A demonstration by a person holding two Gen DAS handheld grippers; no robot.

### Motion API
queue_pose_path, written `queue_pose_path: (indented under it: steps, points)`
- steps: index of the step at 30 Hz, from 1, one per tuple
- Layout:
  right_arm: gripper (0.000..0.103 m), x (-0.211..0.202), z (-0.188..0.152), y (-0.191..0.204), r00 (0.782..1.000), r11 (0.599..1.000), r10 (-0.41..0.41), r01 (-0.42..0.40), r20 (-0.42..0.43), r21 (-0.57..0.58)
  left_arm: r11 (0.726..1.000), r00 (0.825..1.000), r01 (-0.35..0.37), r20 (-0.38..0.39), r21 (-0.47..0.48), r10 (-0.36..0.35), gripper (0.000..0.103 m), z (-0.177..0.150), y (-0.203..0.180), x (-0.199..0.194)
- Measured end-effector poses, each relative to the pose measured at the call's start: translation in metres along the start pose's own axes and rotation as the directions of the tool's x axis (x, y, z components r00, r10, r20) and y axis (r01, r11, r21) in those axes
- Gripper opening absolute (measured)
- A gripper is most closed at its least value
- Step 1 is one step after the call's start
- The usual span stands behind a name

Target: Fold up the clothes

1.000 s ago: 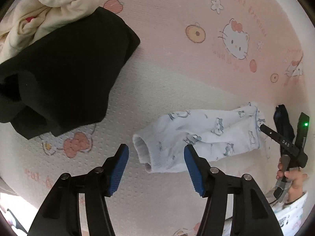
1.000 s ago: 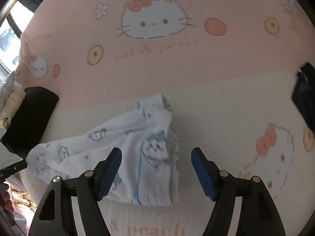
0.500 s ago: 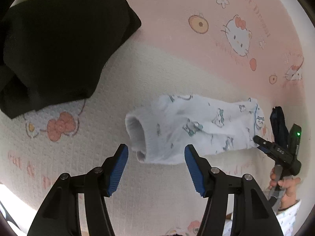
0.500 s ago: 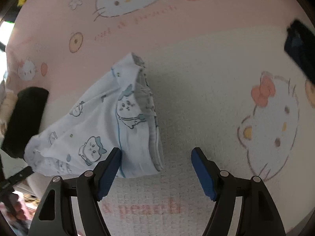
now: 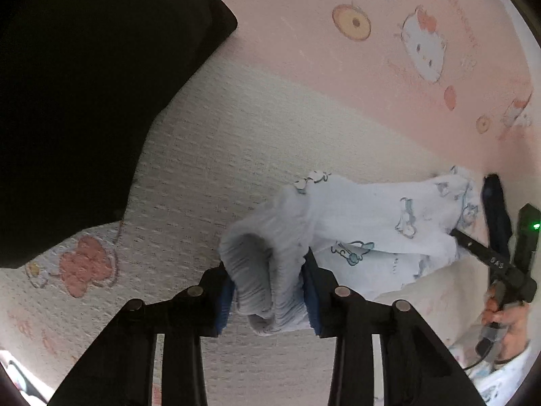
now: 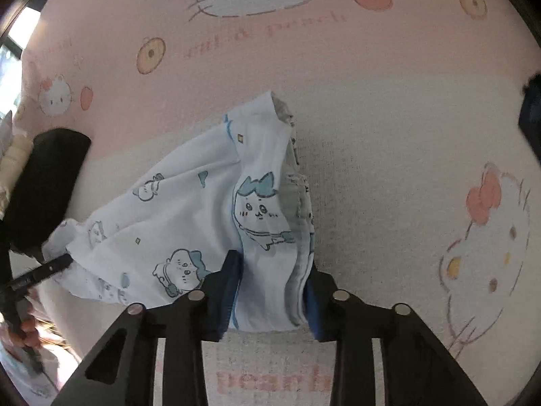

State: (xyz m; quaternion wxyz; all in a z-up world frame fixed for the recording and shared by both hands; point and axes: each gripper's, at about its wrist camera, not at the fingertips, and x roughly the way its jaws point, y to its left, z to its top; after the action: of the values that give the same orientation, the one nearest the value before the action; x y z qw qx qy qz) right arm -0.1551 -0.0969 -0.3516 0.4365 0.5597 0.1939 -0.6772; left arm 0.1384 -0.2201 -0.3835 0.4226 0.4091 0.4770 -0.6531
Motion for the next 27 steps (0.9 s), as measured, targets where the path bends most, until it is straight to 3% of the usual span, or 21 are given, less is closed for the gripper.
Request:
queue_pose_path:
  steps: [4,7,12,15,18,19,20,21,22,24,25,27]
  points:
    - [0.02,-0.003,0.005,0.005,0.994,0.991,-0.089,0.094,0.057,-0.091,0.996,0.998,-0.059,0.009,0.063,0.059,0.03,-0.003,-0.019,-0.007]
    - [0.017,-0.007,0.01,0.009,0.973,0.96,-0.185,0.209,0.137,-0.187,0.996,0.999,-0.034,0.004,0.077,0.033,0.028,-0.01,-0.026,-0.013]
    - [0.016,-0.004,0.022,0.01,0.921,0.906,-0.321,0.367,0.223,-0.212,0.998,1.0,0.01,-0.021,0.065,-0.008,0.027,-0.022,-0.033,-0.014]
    - [0.016,0.0,0.032,0.002,0.927,0.916,-0.294,0.343,0.232,-0.208,0.997,1.0,0.002,-0.027,0.073,0.0,0.027,-0.024,-0.036,-0.012]
    - [0.018,0.003,0.019,-0.005,0.942,0.933,-0.27,0.307,0.197,-0.188,0.992,0.999,-0.025,-0.016,0.126,0.028,0.027,-0.023,-0.042,-0.014]
    - [0.022,0.001,0.016,-0.002,0.934,0.923,-0.284,0.328,0.217,-0.202,0.99,1.0,-0.026,-0.013,0.137,0.028,0.027,-0.021,-0.043,-0.016]
    - [0.041,-0.003,0.014,0.003,0.919,0.905,-0.311,0.364,0.244,-0.219,0.989,1.0,-0.027,-0.01,0.149,0.029,0.028,-0.02,-0.044,-0.018]
    - [0.069,-0.006,0.011,0.007,0.902,0.886,-0.336,0.401,0.271,-0.234,0.988,0.999,-0.028,-0.018,0.155,0.031,0.029,-0.019,-0.045,-0.02]
    - [0.076,-0.011,0.005,0.011,0.886,0.871,-0.35,0.427,0.304,-0.241,0.987,0.999,-0.03,-0.026,0.161,0.034,0.033,-0.017,-0.046,-0.022]
    - [0.078,-0.024,-0.013,0.018,0.865,0.861,-0.349,0.448,0.361,-0.24,0.977,0.998,-0.06,-0.019,0.204,0.065,0.044,-0.015,-0.051,-0.028]
    - [0.078,-0.03,-0.021,0.022,0.871,0.865,-0.339,0.437,0.357,-0.245,0.97,0.997,-0.074,-0.009,0.231,0.078,0.051,-0.015,-0.054,-0.031]
    - [0.078,-0.043,-0.041,0.031,0.876,0.864,-0.335,0.433,0.348,-0.258,0.953,0.995,-0.102,0.012,0.285,0.102,0.053,-0.014,-0.061,-0.038]
